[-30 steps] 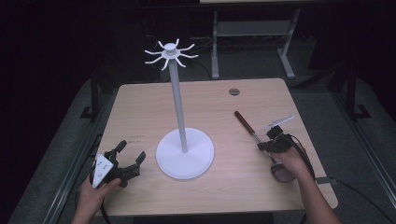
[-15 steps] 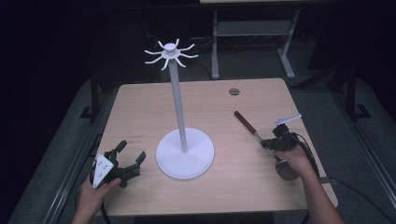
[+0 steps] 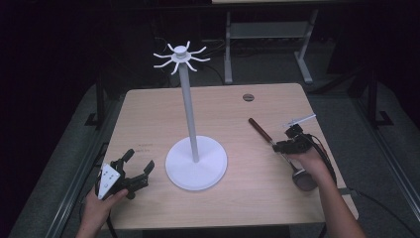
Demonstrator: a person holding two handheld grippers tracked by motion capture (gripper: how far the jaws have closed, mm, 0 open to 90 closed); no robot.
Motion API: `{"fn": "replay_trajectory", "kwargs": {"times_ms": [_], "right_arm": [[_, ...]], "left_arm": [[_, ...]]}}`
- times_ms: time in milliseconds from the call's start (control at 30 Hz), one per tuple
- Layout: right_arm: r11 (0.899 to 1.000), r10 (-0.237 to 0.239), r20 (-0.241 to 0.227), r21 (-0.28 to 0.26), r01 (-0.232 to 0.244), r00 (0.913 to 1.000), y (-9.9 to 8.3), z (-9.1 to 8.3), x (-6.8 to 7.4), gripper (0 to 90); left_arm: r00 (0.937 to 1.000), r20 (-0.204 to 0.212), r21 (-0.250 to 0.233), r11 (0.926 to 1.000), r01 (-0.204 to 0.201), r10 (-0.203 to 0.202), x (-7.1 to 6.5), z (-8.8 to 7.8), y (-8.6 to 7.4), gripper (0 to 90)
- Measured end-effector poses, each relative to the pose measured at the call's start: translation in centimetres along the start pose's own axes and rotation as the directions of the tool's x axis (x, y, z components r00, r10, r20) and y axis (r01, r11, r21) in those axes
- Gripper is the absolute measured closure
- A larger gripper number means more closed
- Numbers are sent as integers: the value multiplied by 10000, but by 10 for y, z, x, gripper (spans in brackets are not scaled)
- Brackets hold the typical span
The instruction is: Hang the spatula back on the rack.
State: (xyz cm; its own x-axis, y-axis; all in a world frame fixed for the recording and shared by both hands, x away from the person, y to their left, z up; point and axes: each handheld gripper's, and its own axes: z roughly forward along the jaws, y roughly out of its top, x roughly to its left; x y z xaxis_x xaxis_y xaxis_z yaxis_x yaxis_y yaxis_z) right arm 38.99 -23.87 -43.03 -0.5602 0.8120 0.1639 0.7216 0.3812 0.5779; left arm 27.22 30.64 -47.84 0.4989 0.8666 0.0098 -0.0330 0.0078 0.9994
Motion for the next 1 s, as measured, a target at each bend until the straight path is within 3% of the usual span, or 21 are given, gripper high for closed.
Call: {"fn": "replay_trajectory", "kwargs": {"times_ms": [200,500,800,1000], "right_arm": [[9995,-35,172,320,30,9998,13,3,-4,660],[9922,-519,546,1158,453,9972,39,14,-8,628],[9786,-916,565,1896,794,9942,63,33,-10,630],[9741,-809,469,2152,690,9956,65,44,-12,630]], "left_arm": [[10000,1,-14,10000,-63,63,0,0,0,130],[10000,-31,-29,10000,10,-11,0,0,0,130],[10000,-25,-32,10000,19,-19,0,0,0,130],[10000,-25,-48,10000,56,-57,0,0,0,130]]}}
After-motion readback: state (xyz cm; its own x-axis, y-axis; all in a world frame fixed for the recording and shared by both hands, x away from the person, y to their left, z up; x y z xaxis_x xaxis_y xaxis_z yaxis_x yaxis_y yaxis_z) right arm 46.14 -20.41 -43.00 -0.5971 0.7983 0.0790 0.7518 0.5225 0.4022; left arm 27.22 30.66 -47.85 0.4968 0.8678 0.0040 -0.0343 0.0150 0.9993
